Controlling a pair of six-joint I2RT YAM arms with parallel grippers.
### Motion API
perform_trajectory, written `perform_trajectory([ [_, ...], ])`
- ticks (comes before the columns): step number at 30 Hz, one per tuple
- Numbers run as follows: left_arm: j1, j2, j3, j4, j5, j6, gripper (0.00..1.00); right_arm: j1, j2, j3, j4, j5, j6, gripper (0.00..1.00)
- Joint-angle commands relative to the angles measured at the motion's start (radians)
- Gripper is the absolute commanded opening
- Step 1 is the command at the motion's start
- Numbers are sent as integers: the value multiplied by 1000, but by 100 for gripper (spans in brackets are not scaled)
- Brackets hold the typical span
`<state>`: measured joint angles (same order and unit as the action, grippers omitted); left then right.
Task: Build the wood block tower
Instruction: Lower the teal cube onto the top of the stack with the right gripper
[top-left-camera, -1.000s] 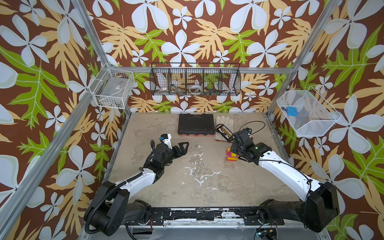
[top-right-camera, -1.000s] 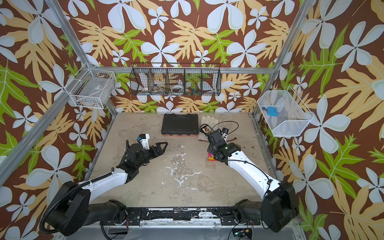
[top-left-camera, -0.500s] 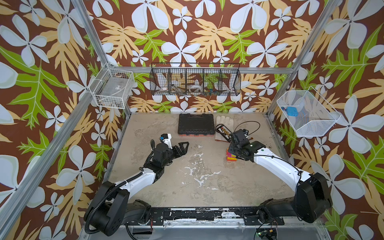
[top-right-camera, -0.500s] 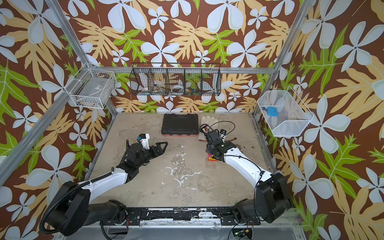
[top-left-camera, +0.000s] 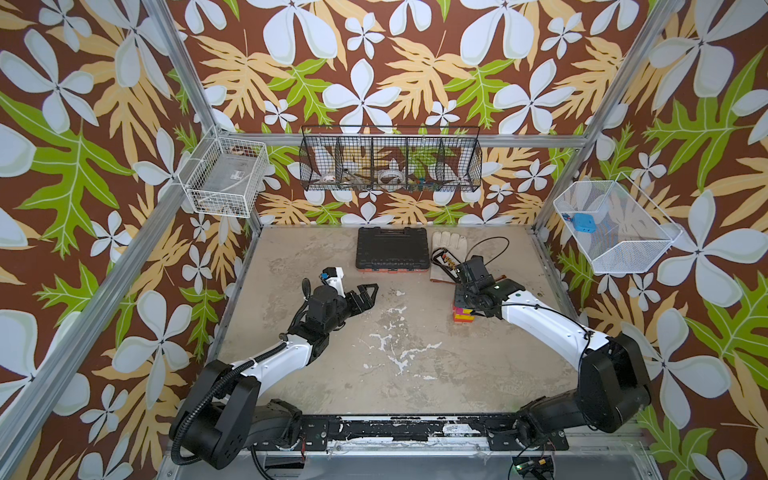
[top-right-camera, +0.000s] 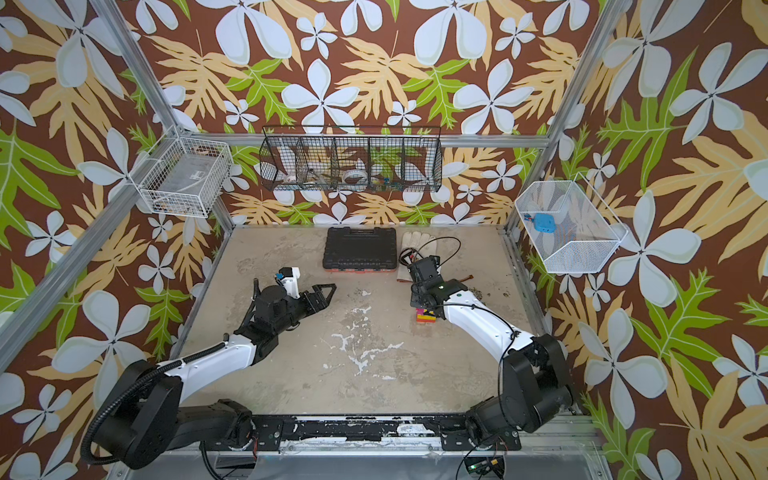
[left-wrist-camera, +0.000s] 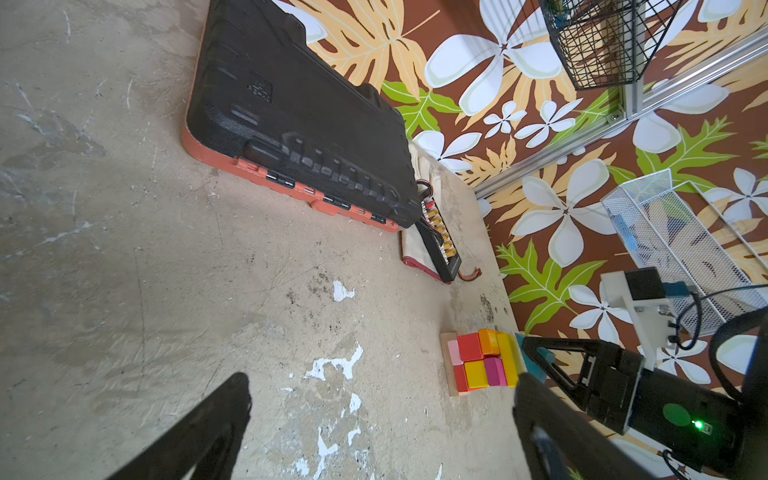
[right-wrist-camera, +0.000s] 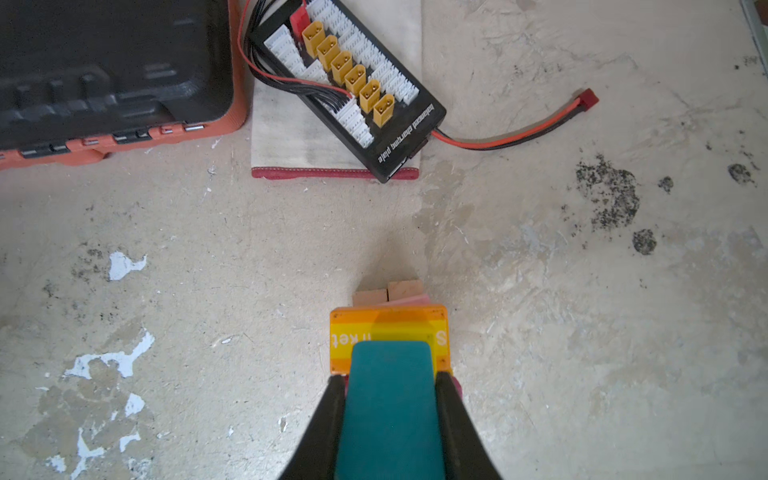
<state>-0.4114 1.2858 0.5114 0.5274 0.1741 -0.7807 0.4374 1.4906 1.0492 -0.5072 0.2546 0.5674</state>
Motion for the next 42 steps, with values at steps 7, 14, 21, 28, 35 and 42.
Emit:
perform_trajectory([
  [7, -1, 11, 11, 5, 6, 11, 99, -17, 2, -14, 44, -79, -76, 0],
  [14, -1, 15, 13, 3, 8, 11, 99, -33, -22, -27, 48, -79, -75, 0],
  [21, -1, 17, 13, 3, 8, 11, 99, -50, -55, -35, 55, -87, -83, 0],
  [28, -1, 19, 15, 4, 10, 11, 99, -72, -50, -62, 81, -123, -105, 2],
  [35, -1, 22, 15, 3, 11, 12, 99, -82, -40, -72, 101, -153, -117, 10],
  [42, -1, 22, 16, 2, 11, 12, 99, -85, -56, -84, 98, -143, -115, 30],
])
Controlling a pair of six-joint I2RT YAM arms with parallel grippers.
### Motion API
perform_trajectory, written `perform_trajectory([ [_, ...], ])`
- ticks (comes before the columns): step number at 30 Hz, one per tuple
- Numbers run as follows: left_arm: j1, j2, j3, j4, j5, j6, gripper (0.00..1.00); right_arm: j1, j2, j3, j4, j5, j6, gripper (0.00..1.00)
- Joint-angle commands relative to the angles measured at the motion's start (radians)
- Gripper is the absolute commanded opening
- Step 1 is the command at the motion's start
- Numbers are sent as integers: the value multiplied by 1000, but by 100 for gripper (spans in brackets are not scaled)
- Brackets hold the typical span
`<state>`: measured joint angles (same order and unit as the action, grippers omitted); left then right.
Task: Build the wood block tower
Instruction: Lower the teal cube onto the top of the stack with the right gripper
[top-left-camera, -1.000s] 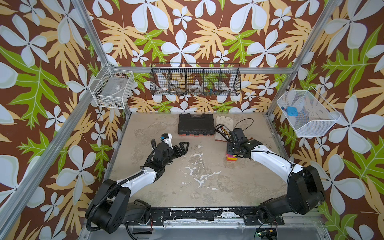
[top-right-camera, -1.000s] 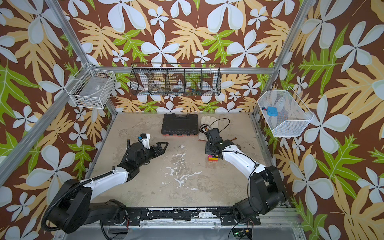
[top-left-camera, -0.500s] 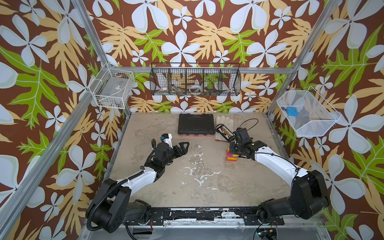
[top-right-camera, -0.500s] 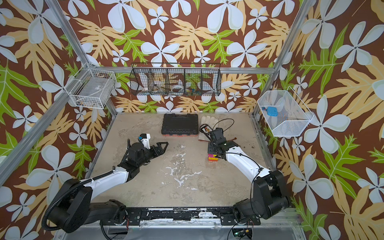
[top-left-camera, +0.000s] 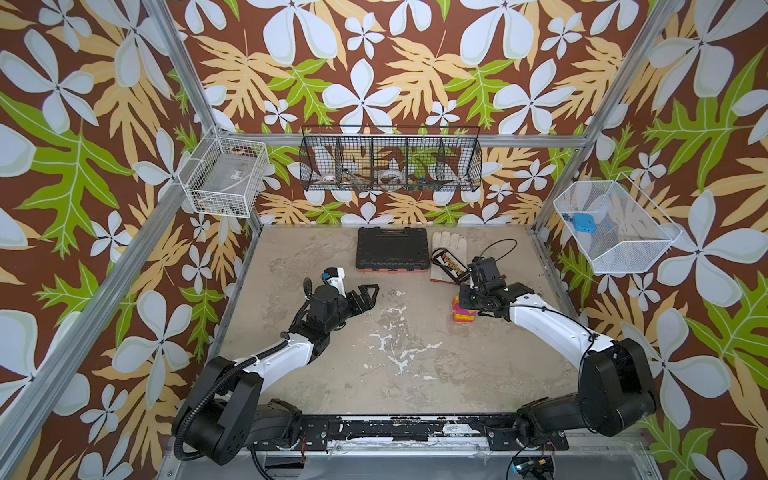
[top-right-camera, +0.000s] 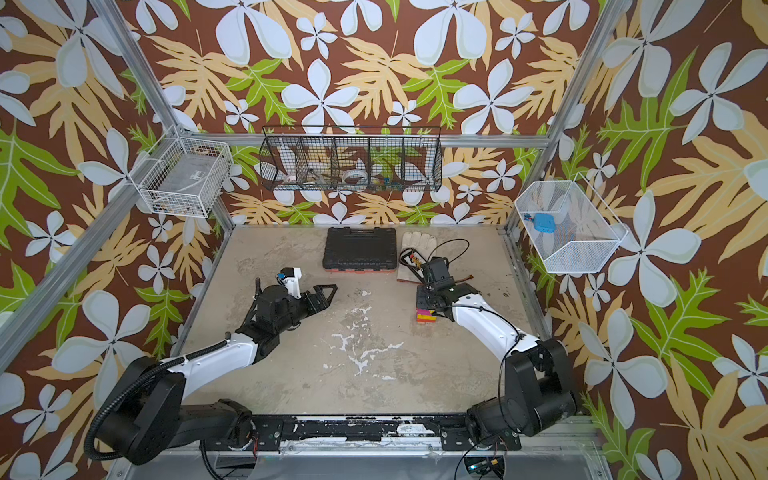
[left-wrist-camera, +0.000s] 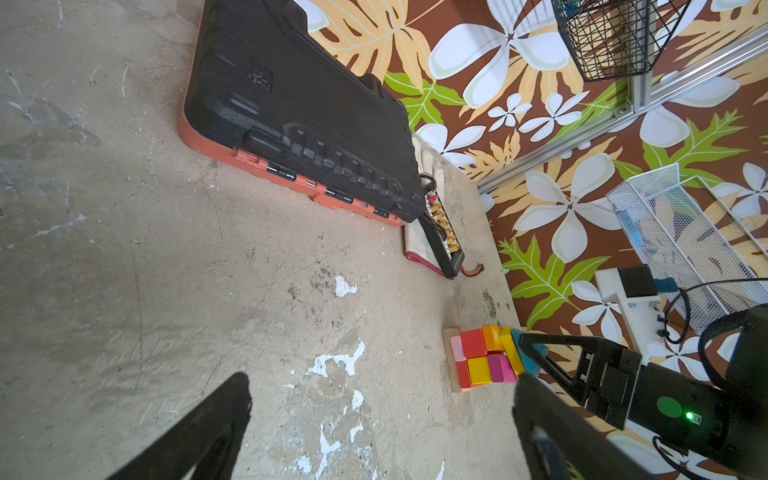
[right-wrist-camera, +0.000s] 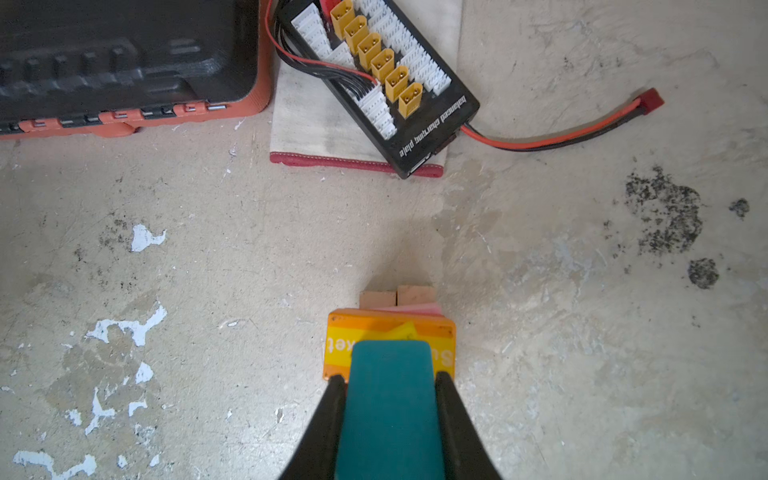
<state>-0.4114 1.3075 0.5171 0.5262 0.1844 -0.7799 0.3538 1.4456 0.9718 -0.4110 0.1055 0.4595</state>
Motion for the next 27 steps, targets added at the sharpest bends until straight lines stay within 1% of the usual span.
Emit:
perform_trajectory([
  [1, -1, 1, 11, 3, 0, 11, 99, 0, -16, -9, 2, 8, -7, 32],
  [5, -1, 4, 11, 3, 1, 11, 99, 1, -39, -13, -8, 28, -4, 45],
  [8, -1, 3, 12, 3, 3, 11, 99, 0, -50, -16, -10, 31, -3, 52],
  [15, -1, 3, 12, 3, 3, 10, 99, 0, -48, -37, -2, 1, 1, 54],
  [21, -1, 5, 12, 4, 3, 11, 99, 0, -45, -57, 11, -12, 5, 61],
  [27, -1, 9, 14, 5, 4, 11, 99, 1, -32, -61, 15, -26, 5, 61],
])
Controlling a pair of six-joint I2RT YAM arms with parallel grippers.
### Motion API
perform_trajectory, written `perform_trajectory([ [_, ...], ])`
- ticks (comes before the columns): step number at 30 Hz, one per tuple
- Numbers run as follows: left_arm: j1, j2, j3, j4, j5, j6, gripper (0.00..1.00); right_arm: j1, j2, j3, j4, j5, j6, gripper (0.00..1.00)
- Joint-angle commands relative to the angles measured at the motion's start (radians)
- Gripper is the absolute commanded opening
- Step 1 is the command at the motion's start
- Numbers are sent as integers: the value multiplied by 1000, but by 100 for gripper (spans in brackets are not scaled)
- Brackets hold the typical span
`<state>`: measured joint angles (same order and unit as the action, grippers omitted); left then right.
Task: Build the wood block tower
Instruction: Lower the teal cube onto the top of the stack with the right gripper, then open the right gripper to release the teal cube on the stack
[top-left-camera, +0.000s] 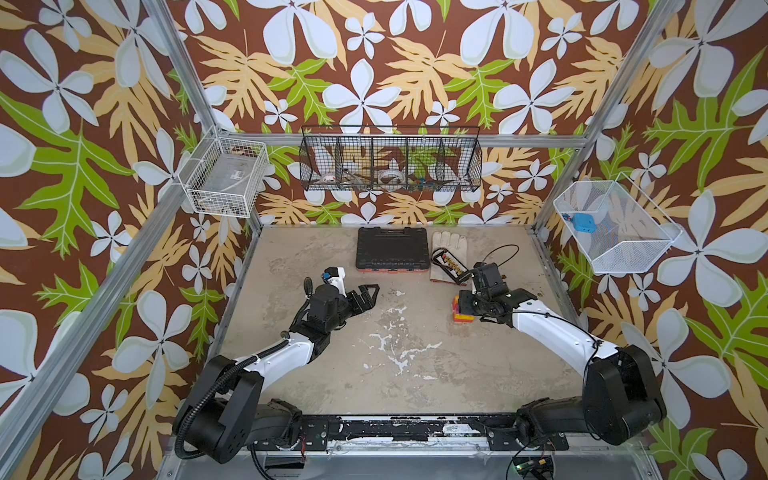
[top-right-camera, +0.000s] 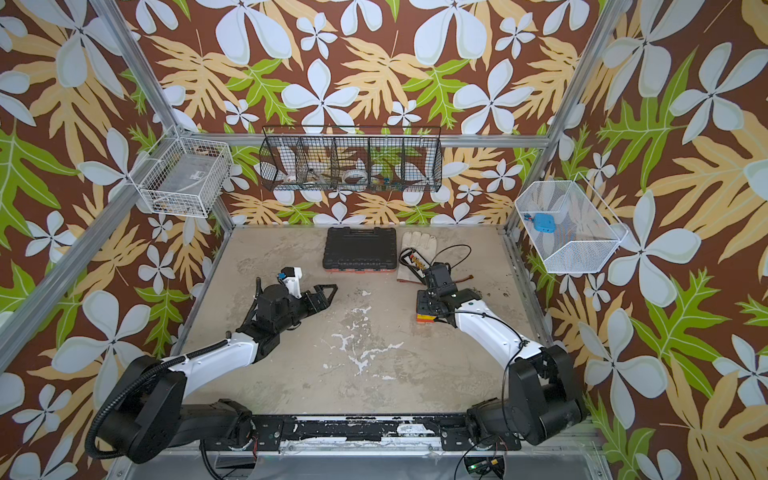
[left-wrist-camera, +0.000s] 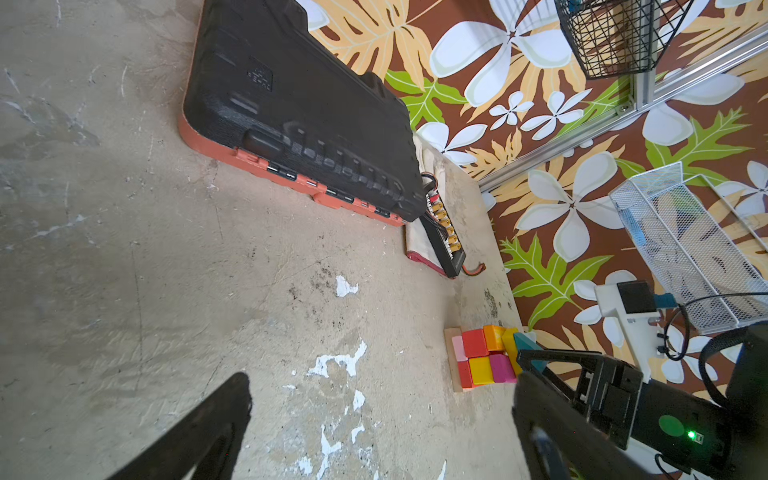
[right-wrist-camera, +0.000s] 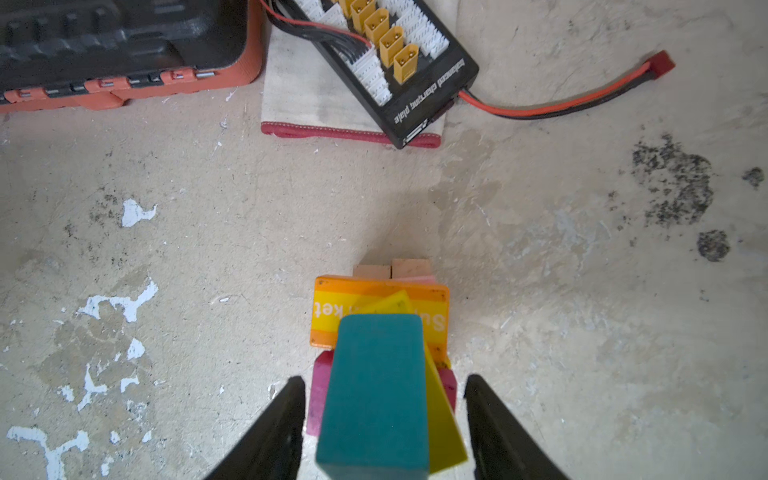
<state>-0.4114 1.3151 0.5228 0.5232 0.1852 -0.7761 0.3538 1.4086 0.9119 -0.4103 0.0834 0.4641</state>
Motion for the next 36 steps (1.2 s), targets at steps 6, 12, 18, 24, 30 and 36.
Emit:
perform_trajectory([
  [6, -1, 7, 9, 6, 2, 8, 99, 0, 18, 2, 16, -16, 1, 56],
  [12, -1, 9, 11, 6, 2, 8, 99, 0, 29, 2, 16, -24, 4, 49],
  [18, -1, 9, 12, 6, 3, 8, 99, 0, 28, 8, 8, -25, 5, 41],
  [24, -1, 8, 12, 4, 3, 8, 99, 0, 22, 9, 8, -28, 9, 38],
  [30, -1, 9, 13, 3, 6, 8, 99, 0, 23, 11, 4, -18, 17, 44],
  [36, -1, 9, 13, 3, 5, 8, 99, 1, 26, 21, -9, 1, 35, 42],
])
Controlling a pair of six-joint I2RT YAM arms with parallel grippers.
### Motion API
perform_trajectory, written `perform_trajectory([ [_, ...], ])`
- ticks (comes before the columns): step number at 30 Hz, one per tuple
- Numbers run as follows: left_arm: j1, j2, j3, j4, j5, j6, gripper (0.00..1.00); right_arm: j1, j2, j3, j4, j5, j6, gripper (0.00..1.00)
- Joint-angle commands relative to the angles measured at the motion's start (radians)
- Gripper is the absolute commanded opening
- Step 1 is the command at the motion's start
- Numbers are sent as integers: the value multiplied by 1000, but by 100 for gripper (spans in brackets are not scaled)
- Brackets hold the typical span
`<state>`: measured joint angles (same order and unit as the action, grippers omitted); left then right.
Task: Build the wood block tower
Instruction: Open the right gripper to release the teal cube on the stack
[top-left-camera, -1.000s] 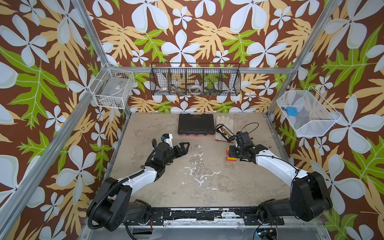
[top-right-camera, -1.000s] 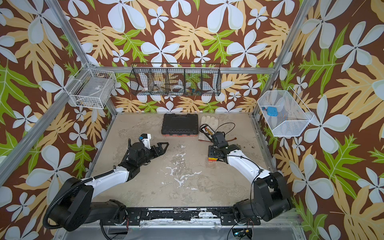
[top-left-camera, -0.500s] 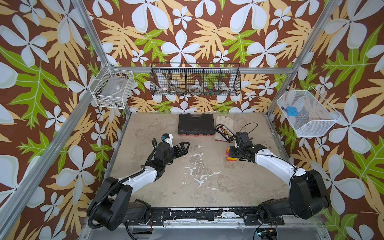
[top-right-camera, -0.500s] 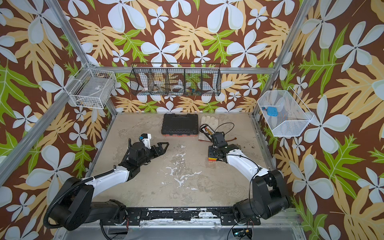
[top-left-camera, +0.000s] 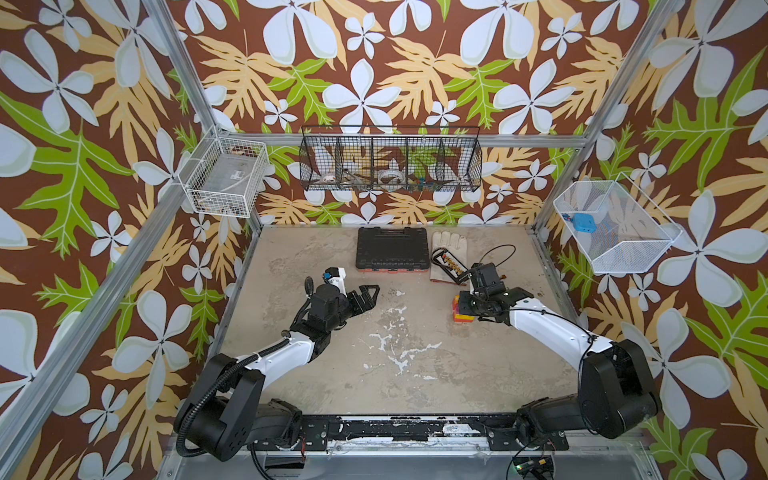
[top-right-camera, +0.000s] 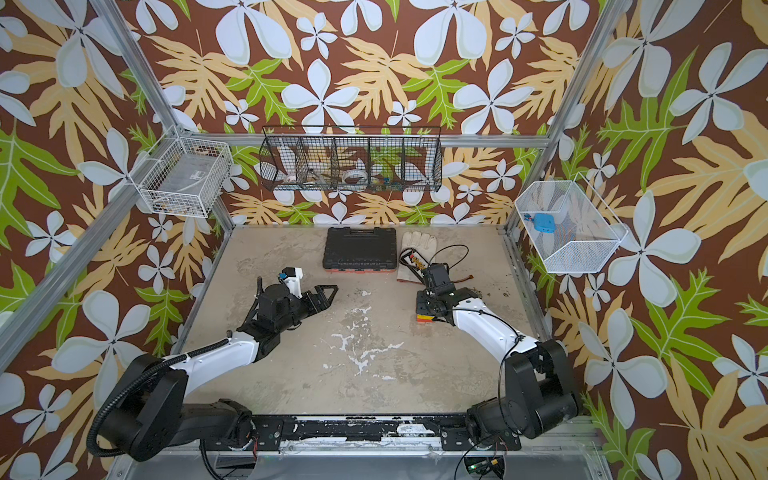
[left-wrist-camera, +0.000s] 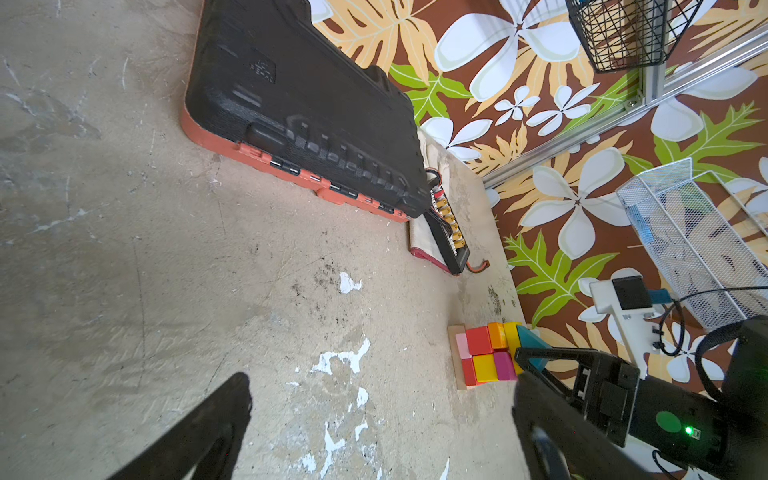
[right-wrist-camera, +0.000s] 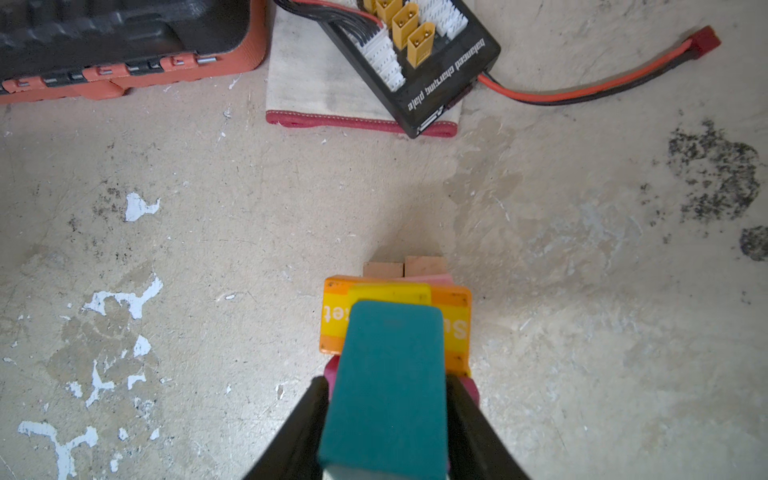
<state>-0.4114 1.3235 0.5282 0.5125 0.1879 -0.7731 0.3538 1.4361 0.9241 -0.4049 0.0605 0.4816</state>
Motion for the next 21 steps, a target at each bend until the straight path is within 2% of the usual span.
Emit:
perform_trajectory([
  [1, -1, 2, 7, 14, 2, 5, 99, 0, -2, 10, -17, 28, 23, 40],
  [14, -1, 3, 7, 14, 3, 5, 99, 0, -3, 10, -28, 33, 41, 32],
  [21, -1, 1, 8, 14, 1, 6, 99, -1, -8, 13, -29, 23, 48, 44],
])
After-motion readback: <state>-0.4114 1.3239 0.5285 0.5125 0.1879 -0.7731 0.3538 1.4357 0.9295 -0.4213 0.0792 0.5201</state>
